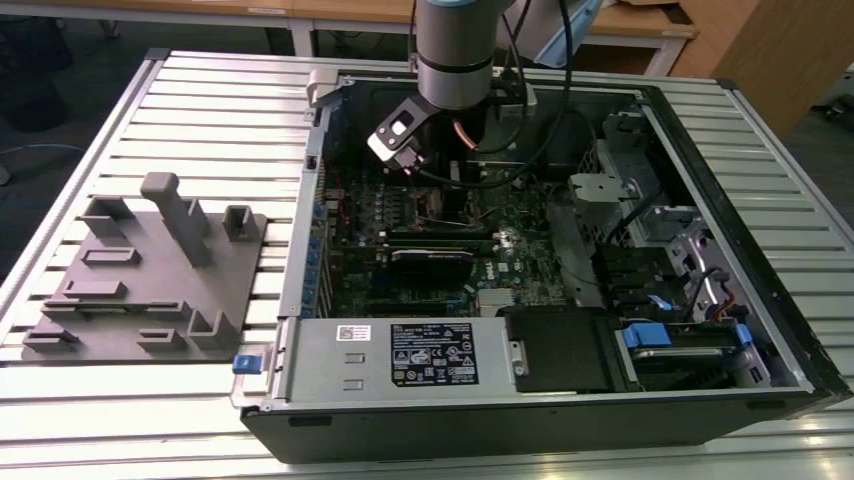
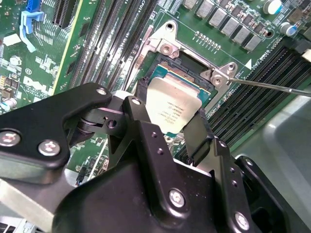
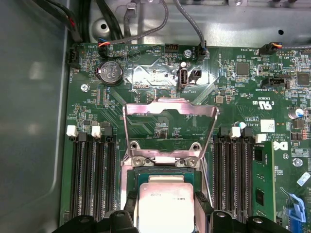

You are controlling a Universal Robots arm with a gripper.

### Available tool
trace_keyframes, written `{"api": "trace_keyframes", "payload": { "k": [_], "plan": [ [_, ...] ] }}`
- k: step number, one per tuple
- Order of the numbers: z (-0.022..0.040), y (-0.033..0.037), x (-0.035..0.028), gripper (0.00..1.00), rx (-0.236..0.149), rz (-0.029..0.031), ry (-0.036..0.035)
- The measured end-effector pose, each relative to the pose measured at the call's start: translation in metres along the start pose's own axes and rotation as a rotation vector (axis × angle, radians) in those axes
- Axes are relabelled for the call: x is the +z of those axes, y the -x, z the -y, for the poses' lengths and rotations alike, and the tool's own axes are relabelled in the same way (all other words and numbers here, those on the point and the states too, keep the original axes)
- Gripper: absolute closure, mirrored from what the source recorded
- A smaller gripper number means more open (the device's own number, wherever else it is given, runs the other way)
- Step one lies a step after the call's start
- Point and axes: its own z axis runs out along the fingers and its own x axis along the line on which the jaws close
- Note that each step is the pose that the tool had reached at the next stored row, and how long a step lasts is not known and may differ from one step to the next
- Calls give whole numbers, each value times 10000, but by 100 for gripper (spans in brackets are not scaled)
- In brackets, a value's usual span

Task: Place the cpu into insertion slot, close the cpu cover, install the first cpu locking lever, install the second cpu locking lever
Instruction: 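Place the cpu into insertion slot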

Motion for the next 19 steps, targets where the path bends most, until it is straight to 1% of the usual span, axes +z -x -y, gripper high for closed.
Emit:
{"api": "trace_keyframes", "payload": {
  "k": [4, 7, 10, 12, 15, 18, 19],
  "plan": [
    [0, 0, 11, 46, -11, -3, 11],
    [3, 0, 30, 46, -30, -3, 54],
    [5, 0, 35, 46, -35, -3, 74],
    [10, 0, 43, 46, -44, -4, 120],
    [12, 0, 44, 46, -47, -3, 131],
    [39, 0, 48, 46, -47, -2, 157],
    [50, 0, 50, 46, -48, 9, 168]
  ]
}}
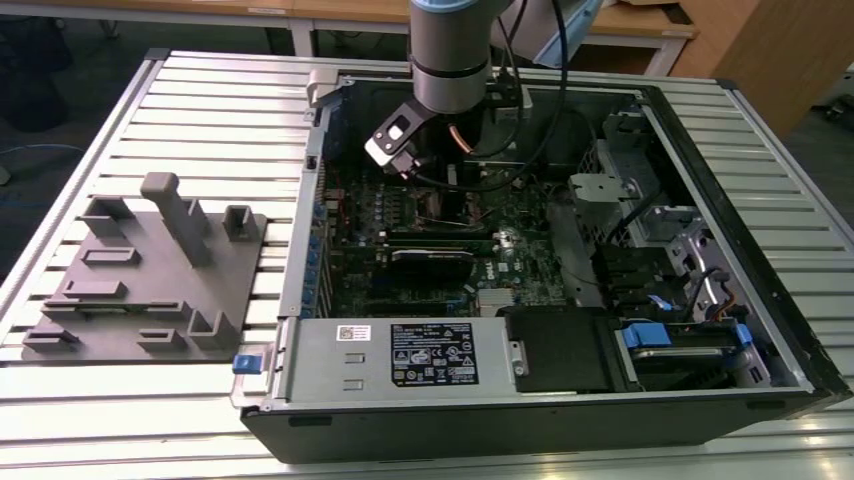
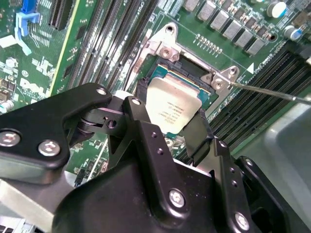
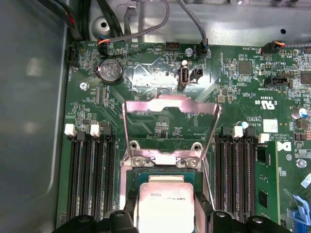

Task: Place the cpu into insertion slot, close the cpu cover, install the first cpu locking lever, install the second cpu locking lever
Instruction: 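Place the cpu into insertion slot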

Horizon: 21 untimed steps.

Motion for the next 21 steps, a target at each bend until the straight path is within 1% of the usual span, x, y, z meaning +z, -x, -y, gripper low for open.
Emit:
{"api": "trace_keyframes", "payload": {
  "k": [3, 6, 21],
  "plan": [
    [8, 0, 11, 46, -5, 44, 21],
    [9, 0, 18, 46, -6, 58, 39],
    [5, -6, 31, 46, 0, 58, 41]
  ]
}}
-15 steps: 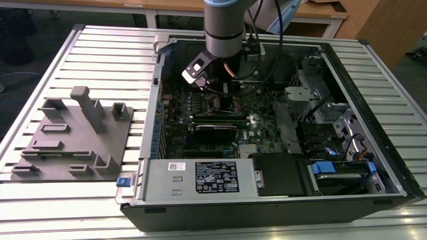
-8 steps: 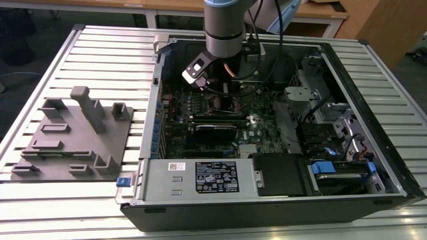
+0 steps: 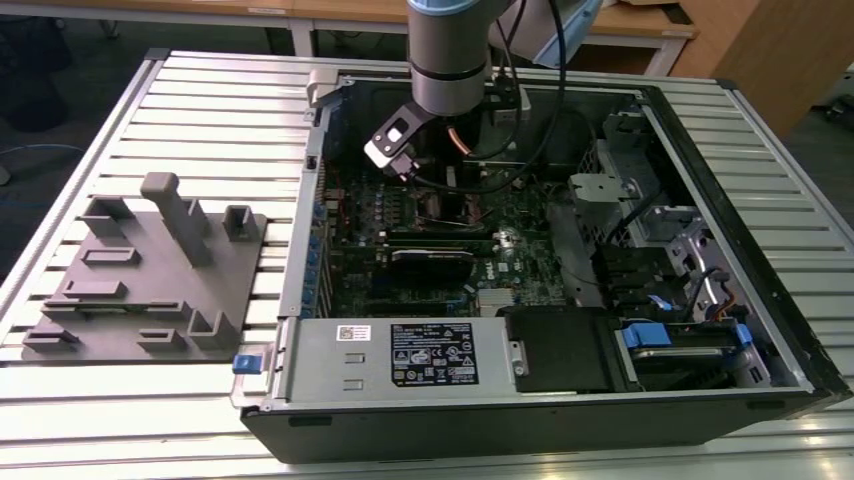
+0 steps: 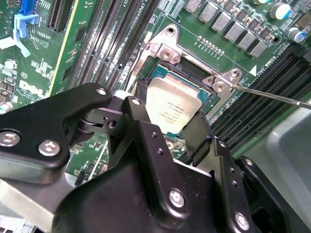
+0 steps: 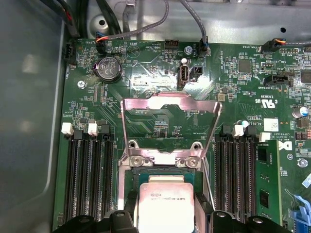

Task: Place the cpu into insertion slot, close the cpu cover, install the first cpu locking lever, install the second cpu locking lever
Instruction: 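Place the cpu into insertion slot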

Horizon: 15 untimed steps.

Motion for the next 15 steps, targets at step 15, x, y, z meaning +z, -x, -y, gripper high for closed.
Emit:
{"api": "trace_keyframes", "payload": {
  "k": [15],
  "plan": [
    [-4, -1, 11, 46, 2, -1, 1]
  ]
}}
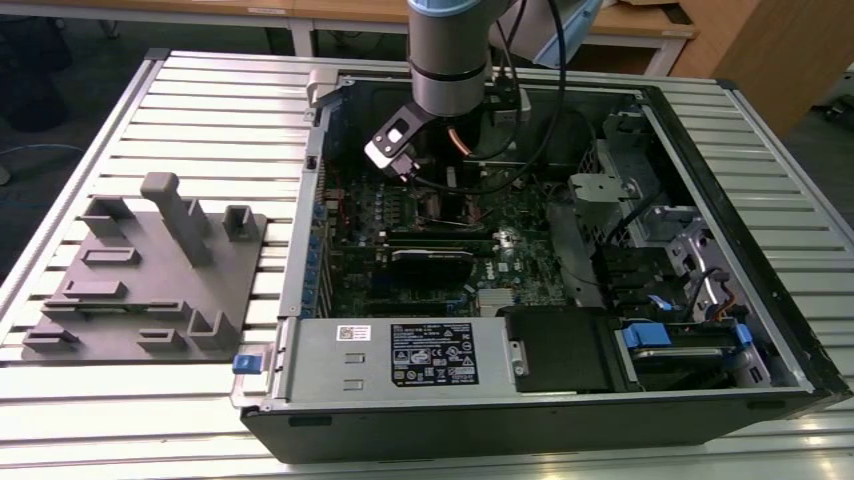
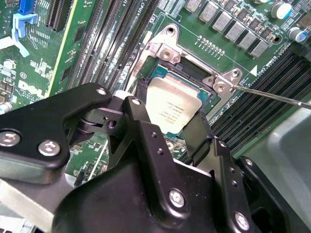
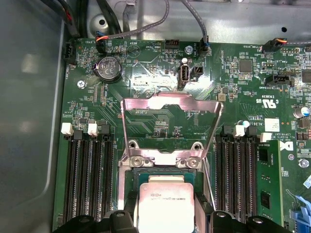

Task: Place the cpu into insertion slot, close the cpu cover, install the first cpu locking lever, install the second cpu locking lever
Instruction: 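Place the cpu into insertion slot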

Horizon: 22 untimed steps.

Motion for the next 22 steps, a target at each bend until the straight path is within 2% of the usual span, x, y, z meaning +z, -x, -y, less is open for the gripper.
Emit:
{"api": "trace_keyframes", "payload": {
  "k": [12, 22],
  "plan": [
    [0, 0, 14, 46, -1, 3, -1],
    [0, 0, -8, 46, -3, 2, 0]
  ]
}}
